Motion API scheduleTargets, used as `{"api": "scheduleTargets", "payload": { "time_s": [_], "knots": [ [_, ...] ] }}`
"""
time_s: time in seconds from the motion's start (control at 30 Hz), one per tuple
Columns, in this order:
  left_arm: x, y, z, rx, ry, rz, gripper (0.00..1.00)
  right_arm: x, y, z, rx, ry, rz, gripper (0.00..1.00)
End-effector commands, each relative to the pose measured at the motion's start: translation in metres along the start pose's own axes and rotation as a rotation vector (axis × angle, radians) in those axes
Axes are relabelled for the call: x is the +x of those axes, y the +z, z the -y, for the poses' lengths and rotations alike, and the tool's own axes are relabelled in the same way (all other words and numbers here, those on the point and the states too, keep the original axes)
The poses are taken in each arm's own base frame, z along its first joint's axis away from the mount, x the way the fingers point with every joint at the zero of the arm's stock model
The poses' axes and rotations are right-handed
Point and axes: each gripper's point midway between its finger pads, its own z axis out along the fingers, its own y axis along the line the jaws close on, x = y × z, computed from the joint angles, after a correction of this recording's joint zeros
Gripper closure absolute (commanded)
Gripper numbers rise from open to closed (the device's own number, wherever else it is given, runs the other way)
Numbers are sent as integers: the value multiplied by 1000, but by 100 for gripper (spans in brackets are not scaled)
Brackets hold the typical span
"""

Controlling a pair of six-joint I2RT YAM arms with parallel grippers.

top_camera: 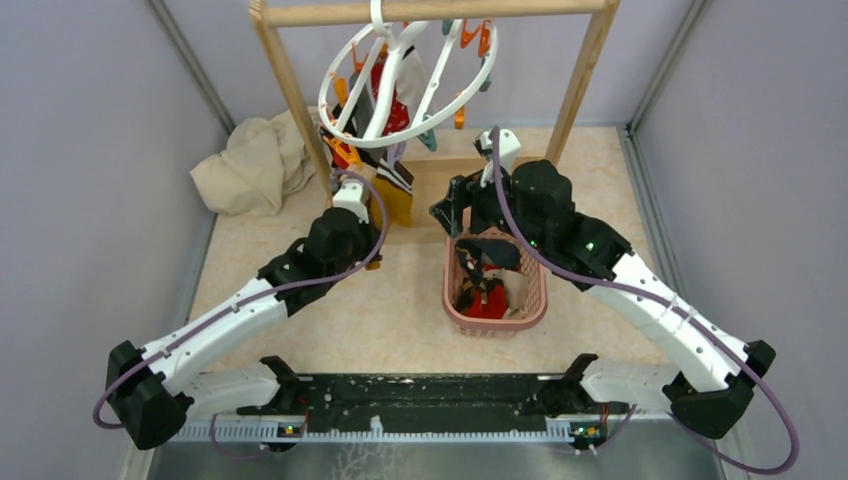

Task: Remove the socks clipped to the hanger
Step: Remove the sock from the hanger.

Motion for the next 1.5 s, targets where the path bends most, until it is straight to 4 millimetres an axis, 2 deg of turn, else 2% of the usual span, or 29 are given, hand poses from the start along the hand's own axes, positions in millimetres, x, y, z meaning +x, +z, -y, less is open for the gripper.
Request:
{"api": "scheduleTargets", "payload": {
  "time_s": [0.0, 0.2, 0.33, 0.4, 0.47, 0.63, 0.7, 0.83, 0.97, 1.17, 1.33, 1.47],
  "knots": [
    [-13, -6, -12, -105, -22, 39, 100, -23, -13, 8, 42, -6, 84, 31],
    [-23, -12, -14, -145, -32, 72, 100, -29, -16, 7, 38, -8, 109, 32],
    [-35, -20, -4, -125, -37, 108, 100, -31, -13, 4, 20, -19, 114, 37],
    [-39, -21, 2, -114, -34, 115, 100, -38, -14, -3, -11, -25, 131, 43],
    [-43, -23, 6, -110, -31, 122, 100, -48, -14, -12, -55, -27, 156, 54],
    [-38, -22, 4, -126, -23, 116, 100, -73, -18, -44, -211, -33, 206, 77],
    [-35, -23, 2, -132, -24, 114, 100, -81, -19, -53, -251, -31, 226, 81],
    [-27, -25, -5, -140, -27, 111, 100, -95, -21, -67, -321, -32, 259, 81],
    [-20, -26, -5, -121, -24, 110, 100, -105, -17, -72, -331, -37, 271, 76],
    [-6, -21, 10, -81, 10, 100, 100, -115, -13, -82, -367, -52, 277, 71],
    [3, -17, 27, -68, 47, 92, 100, -115, -14, -97, -433, -63, 253, 70],
    [5, -16, 38, -60, 68, 96, 100, -113, -16, -100, -441, -66, 236, 70]
  ]
}}
